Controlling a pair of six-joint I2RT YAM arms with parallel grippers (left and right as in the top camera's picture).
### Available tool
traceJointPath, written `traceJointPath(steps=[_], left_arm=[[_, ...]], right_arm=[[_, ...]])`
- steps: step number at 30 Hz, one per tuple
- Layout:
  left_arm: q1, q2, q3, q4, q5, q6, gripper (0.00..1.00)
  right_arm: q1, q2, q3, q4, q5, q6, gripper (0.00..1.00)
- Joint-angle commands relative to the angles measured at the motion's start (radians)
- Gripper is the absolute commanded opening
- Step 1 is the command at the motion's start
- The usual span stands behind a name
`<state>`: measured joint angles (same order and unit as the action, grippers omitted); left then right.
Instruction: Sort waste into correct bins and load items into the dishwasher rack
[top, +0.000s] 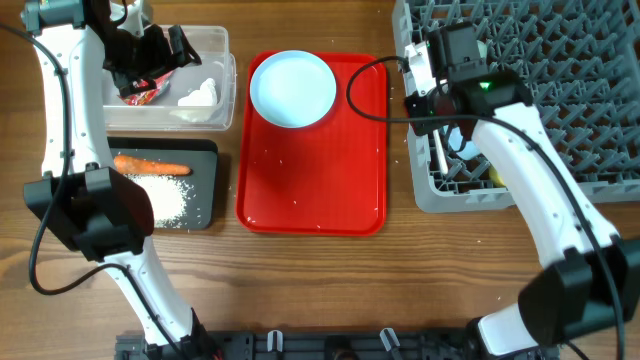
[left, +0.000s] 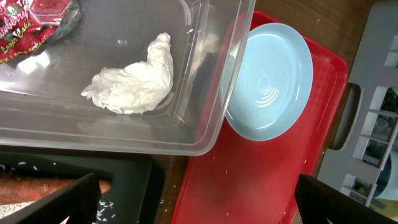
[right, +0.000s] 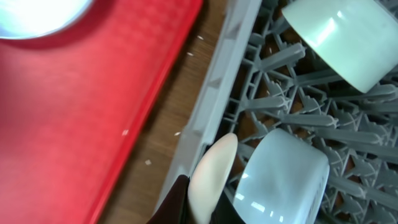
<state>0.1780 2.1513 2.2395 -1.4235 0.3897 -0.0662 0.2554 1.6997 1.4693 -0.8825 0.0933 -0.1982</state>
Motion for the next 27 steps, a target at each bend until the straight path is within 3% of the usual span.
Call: traceJointPath(steps=[1,3,4,5,6,11,13,15,18,22,27], left_arm=[[0.008,-0.018,0.003,0.0,0.002,-0.01,1.0],[0.008,-0.018,0.003,0.0,0.002,-0.01,1.0],[0.008,-0.018,0.003,0.0,0.002,-0.01,1.0],[0.008,-0.018,0.003,0.0,0.002,-0.01,1.0],[0.008,-0.018,0.003,0.0,0.002,-0.01,1.0],[0.008,-0.018,0.003,0.0,0.002,-0.01,1.0],[0.008,-0.018,0.003,0.0,0.002,-0.01,1.0],[0.008,-0.018,0.003,0.0,0.002,-0.01,1.0],[0.008,-0.018,0.003,0.0,0.002,-0.01,1.0],[0.008,-0.018,0.003,0.0,0.002,-0.01,1.0],[0.008,-0.018,0.003,0.0,0.002,-0.01,1.0]], right_arm=[[-0.064,0.07,-0.019,0.018,0.026,-0.036,0.04],[-0.081,0.088,-0.019,0.033,0.012,-0.005,0.05],[-0.081,0.088,-0.019,0.036,0.012,0.018,0.32],[-0.081,0.087,-0.018,0.036,0.011,0.05,0.69],[-0.081,0.087,-0.016,0.037,0.01,0.07,0.72],[-0.08,0.068,0.027,0.025,-0.137,0.07,0.73],[-0.071,0.036,0.055,0.051,-0.413,0.07,0.73],[-0.031,0.027,0.056,0.153,-0.546,0.158,0.69],[0.068,0.046,0.056,0.269,-0.349,0.337,0.65],[0.157,0.121,0.055,0.418,-0.3,0.491,0.59],[0.214,0.394,0.055,0.66,-0.251,0.78,0.6]])
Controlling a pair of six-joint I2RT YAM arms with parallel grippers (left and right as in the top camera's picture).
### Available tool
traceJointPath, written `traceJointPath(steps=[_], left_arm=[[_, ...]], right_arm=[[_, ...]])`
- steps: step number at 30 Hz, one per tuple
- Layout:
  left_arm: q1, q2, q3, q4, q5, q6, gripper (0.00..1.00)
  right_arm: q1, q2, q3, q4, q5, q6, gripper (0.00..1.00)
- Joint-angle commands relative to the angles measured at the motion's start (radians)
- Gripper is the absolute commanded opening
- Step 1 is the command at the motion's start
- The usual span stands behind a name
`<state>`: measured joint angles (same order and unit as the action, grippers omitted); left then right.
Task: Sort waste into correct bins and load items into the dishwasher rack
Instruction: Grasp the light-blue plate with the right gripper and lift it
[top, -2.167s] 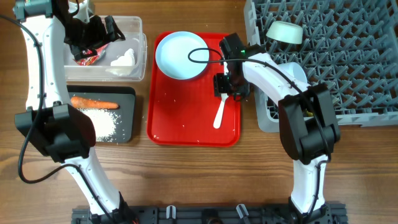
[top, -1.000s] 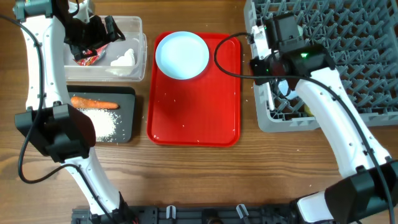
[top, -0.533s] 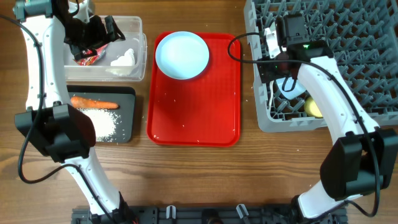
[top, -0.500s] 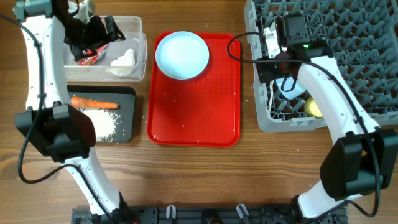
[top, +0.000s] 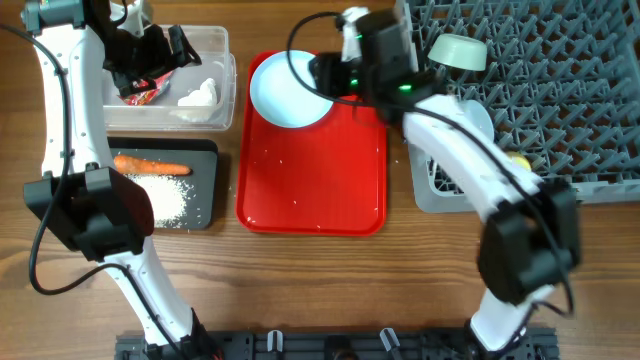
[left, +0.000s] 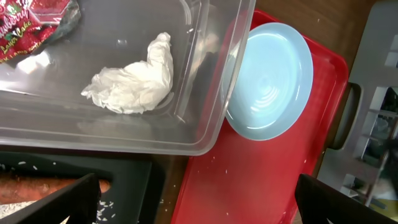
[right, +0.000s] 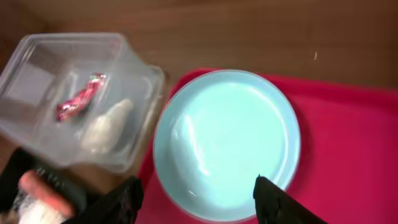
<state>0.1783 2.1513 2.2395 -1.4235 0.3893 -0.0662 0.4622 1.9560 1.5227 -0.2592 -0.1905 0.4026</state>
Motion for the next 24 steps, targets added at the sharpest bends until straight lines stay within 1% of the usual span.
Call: traceJointPath(steps=[1,5,8,13,16,17,19,20,24], left_arm=[[0.007,-0.018,0.003,0.0,0.002,-0.01,1.0],[0.007,-0.018,0.003,0.0,0.002,-0.01,1.0],[0.007,-0.018,0.003,0.0,0.002,-0.01,1.0],[0.007,-0.018,0.003,0.0,0.002,-0.01,1.0],[0.007,-0.018,0.003,0.0,0.002,-0.01,1.0],[0.007,-0.018,0.003,0.0,0.002,-0.01,1.0],[0.007,-0.018,0.003,0.0,0.002,-0.01,1.0],[0.007,-0.018,0.003,0.0,0.002,-0.01,1.0],[0.007,-0.018,0.003,0.0,0.002,-0.01,1.0]], right_arm=[[0.007,0.183,0.002,0.039,0.033,0.21,0.6],[-0.001,0.214,0.002,0.039,0.047,0.235,0.56],[0.001,0.239,0.002,0.036,0.079,0.304,0.47],[0.002,0.28,0.002,0.01,0.036,0.392,0.31],[0.021,0.286,0.002,-0.026,0.032,0.439,0.28],[0.031,0.29,0.002,-0.026,0.032,0.448,0.24],[0.034,0.29,0.002,-0.03,0.023,0.465,0.07],[0.034,0.29,0.002,-0.034,0.005,0.465,0.04],[0.003,0.288,0.002,-0.064,-0.107,0.435,0.04]])
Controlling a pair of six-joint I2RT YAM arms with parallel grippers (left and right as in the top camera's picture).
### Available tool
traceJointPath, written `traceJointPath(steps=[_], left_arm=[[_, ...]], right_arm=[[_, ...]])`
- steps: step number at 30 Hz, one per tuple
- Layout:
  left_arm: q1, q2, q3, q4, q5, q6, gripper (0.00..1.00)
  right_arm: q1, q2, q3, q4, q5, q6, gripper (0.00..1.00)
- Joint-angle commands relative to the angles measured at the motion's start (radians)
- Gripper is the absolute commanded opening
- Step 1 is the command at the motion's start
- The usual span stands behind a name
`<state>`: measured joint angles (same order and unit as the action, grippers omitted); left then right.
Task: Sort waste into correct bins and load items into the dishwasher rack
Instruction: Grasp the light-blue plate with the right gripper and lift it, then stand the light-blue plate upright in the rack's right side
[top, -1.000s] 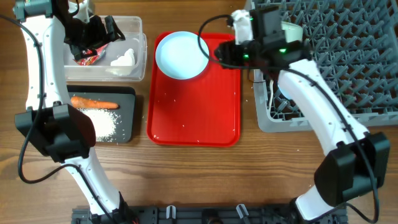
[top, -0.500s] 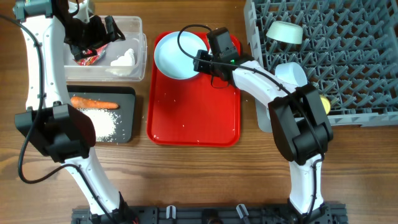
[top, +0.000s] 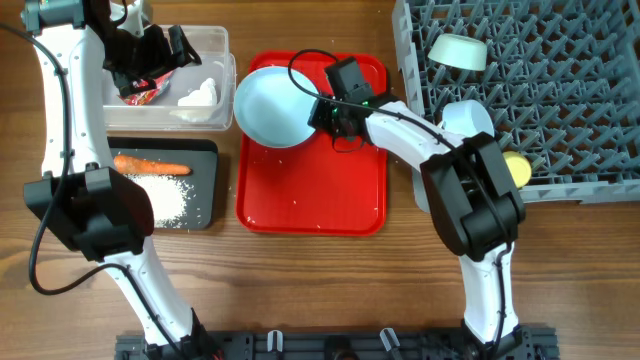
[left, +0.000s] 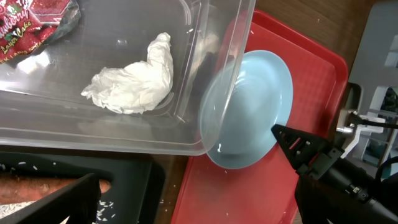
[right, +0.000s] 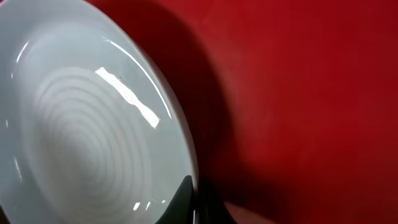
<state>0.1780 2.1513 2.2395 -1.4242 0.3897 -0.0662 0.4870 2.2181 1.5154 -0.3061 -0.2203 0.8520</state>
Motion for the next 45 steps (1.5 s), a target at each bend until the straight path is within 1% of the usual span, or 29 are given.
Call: traceJointPath(steps=[1,2,4,7,8,11,12,13,14,15,16,18,23,25,27,30,33,36,41,42,43,44,45], left_arm=[[0.008,-0.018,0.003,0.001,0.002,-0.01,1.0],[0.008,-0.018,0.003,0.001,0.002,-0.01,1.0],[0.008,-0.018,0.003,0.001,0.002,-0.01,1.0],[0.008,-0.018,0.003,0.001,0.002,-0.01,1.0],[0.008,-0.018,0.003,0.001,0.002,-0.01,1.0],[0.008,-0.018,0.003,0.001,0.002,-0.01,1.0],[0.008,-0.018,0.003,0.001,0.002,-0.01,1.0],[0.008,-0.018,0.003,0.001,0.002,-0.01,1.0],[0.008,-0.018,0.003,0.001,0.002,-0.01,1.0],[0.008,-0.018,0.003,0.001,0.002,-0.01,1.0],[0.008,-0.018,0.003,0.001,0.002,-0.01,1.0],[0.008,-0.018,0.003,0.001,0.002,-0.01,1.0],[0.008,-0.018,0.003,0.001,0.002,-0.01,1.0],[0.008,-0.018,0.003,0.001,0.002,-0.01,1.0],[0.008,-0.018,0.003,0.001,0.002,-0.01,1.0],[0.008,-0.018,0.003,0.001,0.002,-0.01,1.0],[0.008,-0.018,0.003,0.001,0.002,-0.01,1.0],[0.008,-0.018,0.003,0.001,0.002,-0.01,1.0],[0.008,-0.018,0.003,0.001,0.002,-0.01,1.0],[0.008,-0.018,0.003,0.001,0.002,-0.01,1.0],[0.008,-0.018,0.003,0.001,0.002,-0.01,1.0],[0.008,-0.018,0.003,0.001,0.002,-0.01,1.0],[0.008,-0.018,0.003,0.001,0.002,-0.01,1.0]], right_arm=[[-0.034,0.021,0.009,-0.027,-0.094,-0.016,0.04],[-0.054,0.004,0.009,-0.044,-0.105,-0.046,0.04],[-0.096,-0.089,0.009,-0.093,-0.11,-0.181,0.04],[-0.135,-0.297,0.009,-0.132,-0.11,-0.398,0.04],[-0.148,-0.388,0.009,-0.156,-0.08,-0.474,0.04],[-0.192,-0.599,0.009,-0.242,0.182,-0.586,0.04],[-0.207,-0.652,0.009,-0.266,0.314,-0.629,0.04],[-0.223,-0.71,0.009,-0.291,0.509,-0.655,0.05],[-0.241,-0.762,0.009,-0.322,0.76,-0.69,0.04],[-0.253,-0.783,0.009,-0.344,0.941,-0.74,0.04],[-0.264,-0.784,0.008,-0.356,1.051,-0.787,0.04],[-0.298,-0.763,0.001,-0.359,1.164,-0.89,0.04],[-0.396,-0.642,-0.003,-0.36,1.189,-1.101,0.04],[-0.423,-0.557,-0.003,-0.332,1.201,-1.168,0.04],[-0.431,-0.516,-0.003,-0.305,1.208,-1.171,0.04],[-0.435,-0.441,-0.003,-0.219,1.263,-1.236,0.04],[-0.436,-0.407,-0.003,-0.101,1.3,-1.381,0.04],[-0.436,-0.406,-0.003,-0.029,1.295,-1.392,0.04],[-0.437,-0.405,-0.003,-0.029,1.259,-1.395,0.04],[-0.437,-0.405,-0.003,-0.039,1.226,-1.395,0.04],[-0.437,-0.405,-0.003,-0.05,1.196,-1.395,0.08],[-0.437,-0.405,-0.003,-0.081,1.133,-1.395,0.36],[-0.437,-0.405,-0.003,-0.098,1.102,-1.395,0.67]])
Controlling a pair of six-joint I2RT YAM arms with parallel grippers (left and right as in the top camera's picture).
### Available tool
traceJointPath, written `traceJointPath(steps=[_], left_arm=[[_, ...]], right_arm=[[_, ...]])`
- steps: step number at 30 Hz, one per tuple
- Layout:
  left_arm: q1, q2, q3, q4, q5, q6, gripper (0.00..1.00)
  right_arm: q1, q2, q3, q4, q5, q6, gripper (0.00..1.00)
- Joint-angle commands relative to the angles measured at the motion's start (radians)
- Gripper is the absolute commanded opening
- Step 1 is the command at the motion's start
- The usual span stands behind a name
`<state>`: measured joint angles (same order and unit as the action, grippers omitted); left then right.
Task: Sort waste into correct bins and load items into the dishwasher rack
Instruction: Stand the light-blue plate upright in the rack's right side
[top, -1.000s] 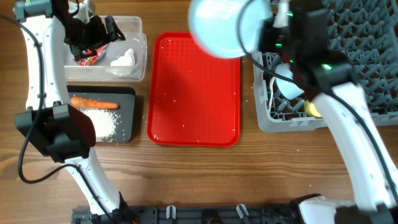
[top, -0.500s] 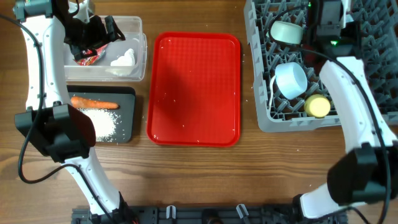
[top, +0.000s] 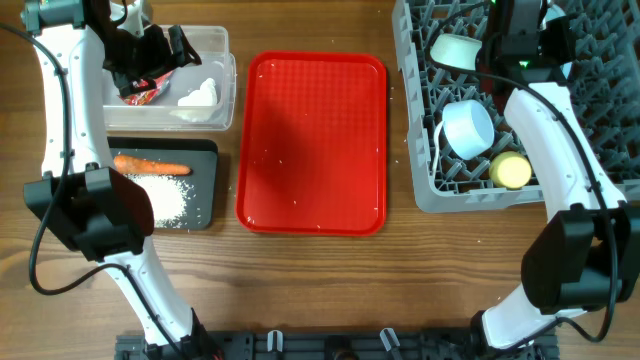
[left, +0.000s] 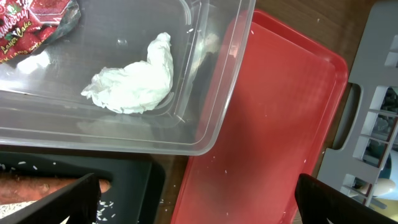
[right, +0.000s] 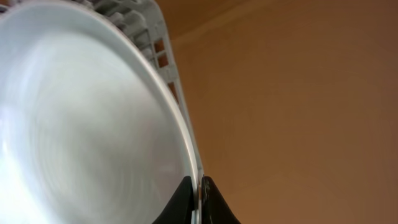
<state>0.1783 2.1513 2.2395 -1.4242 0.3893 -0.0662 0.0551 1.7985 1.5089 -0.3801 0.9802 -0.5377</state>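
The pale blue plate (right: 93, 124) fills the left of the right wrist view, standing on edge. My right gripper (right: 198, 194) is shut on its rim, beside the top of the grey dishwasher rack (top: 570, 95). In the overhead view that arm reaches over the rack's far end and the plate itself is hidden. My left gripper (left: 199, 202) hangs open over the clear waste bin (top: 215, 110), its fingertips (left: 62, 199) wide apart with nothing between them. The red tray (top: 312, 140) lies bare apart from a few rice grains.
The clear bin holds a white tissue (left: 130, 84) and a red wrapper (left: 31, 25). A black tray (top: 205, 150) in front of it carries a carrot (top: 150, 167) and rice. The rack holds a pale bowl (top: 458, 50), a white cup (top: 468, 125) and a yellowish item (top: 511, 170).
The plate has left the red tray, where my right gripper held it tilted by its rim. It is now held on edge at the rack's far end. The left arm has not moved.
First the plate lay flat on the red tray while my right gripper was low at the rack's left side. Then that gripper was open above the plate. Then it was shut on the plate's rim with the plate tipped up. Now the plate is at the rack.
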Motion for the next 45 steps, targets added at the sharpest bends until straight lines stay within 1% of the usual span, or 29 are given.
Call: traceJointPath(steps=[1,3,4,7,9,10,11,12,13,14,17,20,25,27,28,31,32,33,34,35,36,38,39,40,42,45], left_arm=[[0.007,-0.018,0.003,0.001,0.002,-0.01,1.0],[0.007,-0.018,0.003,0.001,0.002,-0.01,1.0],[0.007,-0.018,0.003,0.001,0.002,-0.01,1.0],[0.007,-0.018,0.003,0.001,0.002,-0.01,1.0],[0.007,-0.018,0.003,0.001,0.002,-0.01,1.0],[0.007,-0.018,0.003,0.001,0.002,-0.01,1.0],[0.007,-0.018,0.003,0.001,0.002,-0.01,1.0],[0.007,-0.018,0.003,0.001,0.002,-0.01,1.0],[0.007,-0.018,0.003,0.001,0.002,-0.01,1.0],[0.007,-0.018,0.003,0.001,0.002,-0.01,1.0],[0.007,-0.018,0.003,0.001,0.002,-0.01,1.0],[0.007,-0.018,0.003,0.001,0.002,-0.01,1.0],[0.007,-0.018,0.003,0.001,0.002,-0.01,1.0],[0.007,-0.018,0.003,0.001,0.002,-0.01,1.0],[0.007,-0.018,0.003,0.001,0.002,-0.01,1.0],[0.007,-0.018,0.003,0.001,0.002,-0.01,1.0],[0.007,-0.018,0.003,0.001,0.002,-0.01,1.0],[0.007,-0.018,0.003,0.001,0.002,-0.01,1.0],[0.007,-0.018,0.003,0.001,0.002,-0.01,1.0],[0.007,-0.018,0.003,0.001,0.002,-0.01,1.0],[0.007,-0.018,0.003,0.001,0.002,-0.01,1.0],[0.007,-0.018,0.003,0.001,0.002,-0.01,1.0],[0.007,-0.018,0.003,0.001,0.002,-0.01,1.0],[0.007,-0.018,0.003,0.001,0.002,-0.01,1.0],[0.007,-0.018,0.003,0.001,0.002,-0.01,1.0],[0.007,-0.018,0.003,0.001,0.002,-0.01,1.0]], right_arm=[[-0.005,0.015,0.003,-0.034,-0.115,-0.005,1.0],[-0.005,0.015,0.003,-0.033,-0.114,-0.005,1.0],[-0.005,0.015,0.003,-0.033,-0.114,0.018,1.0],[-0.005,0.005,0.003,-0.035,-0.11,0.17,1.0],[0.004,-0.047,0.003,-0.032,-0.11,0.249,1.0],[0.018,-0.097,0.003,-0.032,-0.111,0.307,1.0],[0.046,-0.159,0.003,-0.042,-0.123,0.398,0.99],[0.089,-0.226,0.003,-0.072,-0.183,0.443,1.0],[0.134,-0.286,0.003,-0.099,-0.242,0.431,1.0],[0.179,-0.342,0.003,-0.104,-0.261,0.433,1.0],[0.311,-0.497,0.003,-0.103,-0.265,0.432,0.99],[0.328,-0.536,0.003,-0.103,-0.264,0.432,1.0],[0.328,-0.507,0.003,-0.105,-0.264,0.432,1.0],[0.322,-0.505,0.002,-0.113,-0.245,0.404,1.0],[0.322,-0.521,0.002,-0.149,-0.247,0.404,1.0],[0.318,-0.597,0.001,-0.33,-0.263,0.407,1.0],[0.298,-0.635,0.0,-0.417,-0.341,0.406,1.0],[0.267,-0.678,-0.013,-0.469,-0.431,0.403,1.0],[0.232,-0.724,-0.041,-0.474,-0.545,0.365,1.0],[0.188,-0.784,-0.09,-0.449,-0.695,0.268,1.0],[0.153,-0.834,-0.141,-0.416,-0.789,0.213,1.0],[0.098,-0.943,-0.292,-0.272,-0.898,0.201,1.0],[0.077,-1.033,-0.443,-0.135,-0.969,0.201,1.0],[0.074,-1.09,-0.549,-0.041,-1.008,0.206,1.0],[0.074,-1.306,-0.971,0.289,-1.023,0.455,1.0],[0.074,-1.416,-1.173,0.409,-1.023,0.516,1.0]])
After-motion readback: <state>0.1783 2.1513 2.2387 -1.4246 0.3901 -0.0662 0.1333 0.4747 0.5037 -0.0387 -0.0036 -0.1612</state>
